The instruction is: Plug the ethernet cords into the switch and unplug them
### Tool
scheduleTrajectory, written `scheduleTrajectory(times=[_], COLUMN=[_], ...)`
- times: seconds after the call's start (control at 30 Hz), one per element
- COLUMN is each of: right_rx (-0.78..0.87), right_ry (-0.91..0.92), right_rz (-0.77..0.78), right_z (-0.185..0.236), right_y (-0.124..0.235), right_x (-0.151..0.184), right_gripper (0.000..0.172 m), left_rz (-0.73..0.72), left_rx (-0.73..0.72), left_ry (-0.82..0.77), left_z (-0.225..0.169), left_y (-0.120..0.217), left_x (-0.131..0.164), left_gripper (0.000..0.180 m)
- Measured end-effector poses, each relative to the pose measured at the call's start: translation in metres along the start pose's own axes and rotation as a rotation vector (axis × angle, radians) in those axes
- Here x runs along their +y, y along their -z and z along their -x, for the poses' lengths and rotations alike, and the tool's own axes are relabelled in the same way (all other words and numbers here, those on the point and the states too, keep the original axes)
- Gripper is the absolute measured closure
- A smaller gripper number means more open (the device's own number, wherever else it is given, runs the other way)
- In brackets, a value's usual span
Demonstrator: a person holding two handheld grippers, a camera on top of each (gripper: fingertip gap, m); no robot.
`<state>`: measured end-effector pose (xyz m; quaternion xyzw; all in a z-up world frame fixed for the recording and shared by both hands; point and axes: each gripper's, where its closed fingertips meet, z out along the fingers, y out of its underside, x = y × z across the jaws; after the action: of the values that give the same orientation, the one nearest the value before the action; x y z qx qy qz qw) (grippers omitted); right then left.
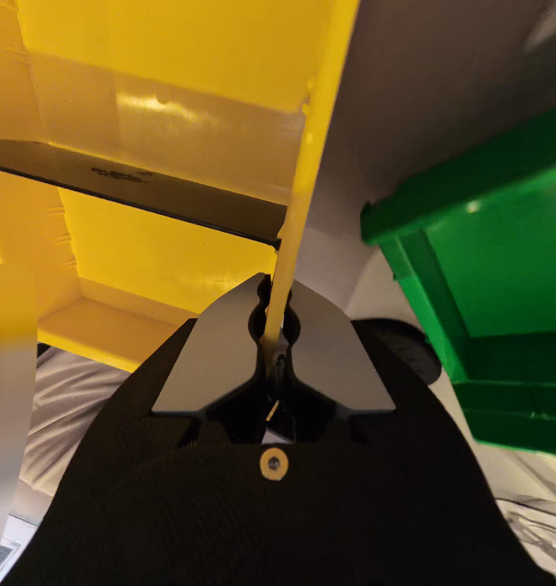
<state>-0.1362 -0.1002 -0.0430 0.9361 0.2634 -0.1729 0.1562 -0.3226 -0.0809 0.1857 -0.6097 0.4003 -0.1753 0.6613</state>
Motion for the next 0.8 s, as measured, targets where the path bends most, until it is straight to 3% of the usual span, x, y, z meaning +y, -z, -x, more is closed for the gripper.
scheduleTrajectory(times=[0.23, 0.4, 0.63, 0.8], right_rx=[0.009, -0.04, -0.106, -0.045], right_ry=[-0.006, -0.022, -0.183, -0.453], right_rz=[-0.047, -0.325, -0.732, -0.847], right_z=[-0.012, -0.025, -0.094, -0.184], right_y=[0.023, 0.072, 0.131, 0.129], right_x=[0.087, 0.148, 0.238, 0.293], right_gripper=[0.165, 0.165, 0.165, 0.163], left_rz=[0.02, 0.067, 0.274, 0.443], left_rx=[-0.005, 0.119, 0.435, 0.548], left_ry=[0.0, 0.004, 0.096, 0.235], left_z=[0.002, -0.015, -0.065, -0.098], left_y=[-0.007, -0.037, -0.134, -0.219], left_x=[0.002, 0.006, 0.04, 0.094], left_gripper=[0.106, 0.104, 0.107, 0.106])
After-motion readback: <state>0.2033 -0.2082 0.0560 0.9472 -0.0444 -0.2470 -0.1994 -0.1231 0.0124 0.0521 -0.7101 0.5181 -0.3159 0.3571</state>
